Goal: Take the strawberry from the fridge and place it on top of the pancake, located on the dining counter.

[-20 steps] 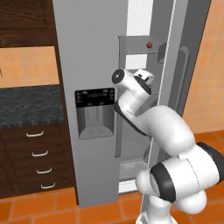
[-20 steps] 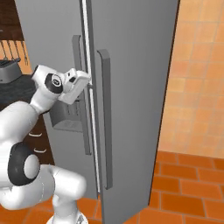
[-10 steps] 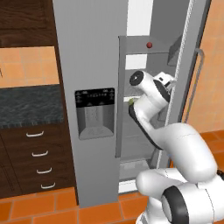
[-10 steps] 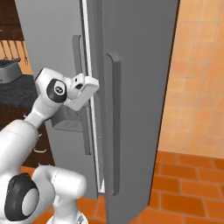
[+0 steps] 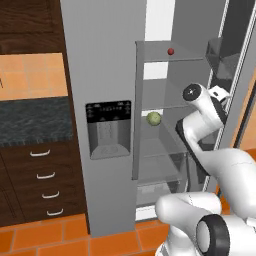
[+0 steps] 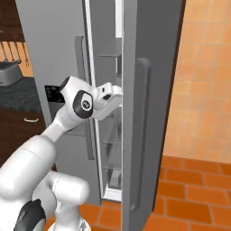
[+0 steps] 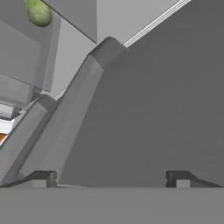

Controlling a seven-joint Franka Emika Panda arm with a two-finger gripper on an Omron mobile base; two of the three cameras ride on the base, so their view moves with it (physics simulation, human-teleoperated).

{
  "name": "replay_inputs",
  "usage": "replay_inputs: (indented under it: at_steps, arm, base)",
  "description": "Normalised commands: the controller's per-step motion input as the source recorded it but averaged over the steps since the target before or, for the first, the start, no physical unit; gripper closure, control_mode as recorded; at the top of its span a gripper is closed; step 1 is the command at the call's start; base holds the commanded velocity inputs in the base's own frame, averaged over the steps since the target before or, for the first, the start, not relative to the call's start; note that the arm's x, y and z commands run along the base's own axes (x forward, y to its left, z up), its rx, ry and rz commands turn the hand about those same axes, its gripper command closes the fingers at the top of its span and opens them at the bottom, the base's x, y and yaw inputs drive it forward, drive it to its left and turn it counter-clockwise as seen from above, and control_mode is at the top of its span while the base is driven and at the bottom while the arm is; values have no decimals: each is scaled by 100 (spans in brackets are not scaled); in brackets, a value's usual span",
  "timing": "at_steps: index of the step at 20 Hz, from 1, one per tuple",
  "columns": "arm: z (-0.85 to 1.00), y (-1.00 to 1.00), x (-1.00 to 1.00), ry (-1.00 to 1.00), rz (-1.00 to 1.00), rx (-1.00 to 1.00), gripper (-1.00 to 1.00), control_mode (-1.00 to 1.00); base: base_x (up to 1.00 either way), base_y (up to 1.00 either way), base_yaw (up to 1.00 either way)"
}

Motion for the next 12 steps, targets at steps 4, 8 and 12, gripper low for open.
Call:
replay_inputs:
  at_steps: [4,8,12]
  arm:
    - [0,-96,-1,-1,0,8,-100,-100]
    - [5,-69,-7,-3,0,8,-100,-100]
    - [13,-56,0,0,0,7,-100,-100]
  base:
    - [0,0,0]
    - [0,0,0]
    - [0,0,0]
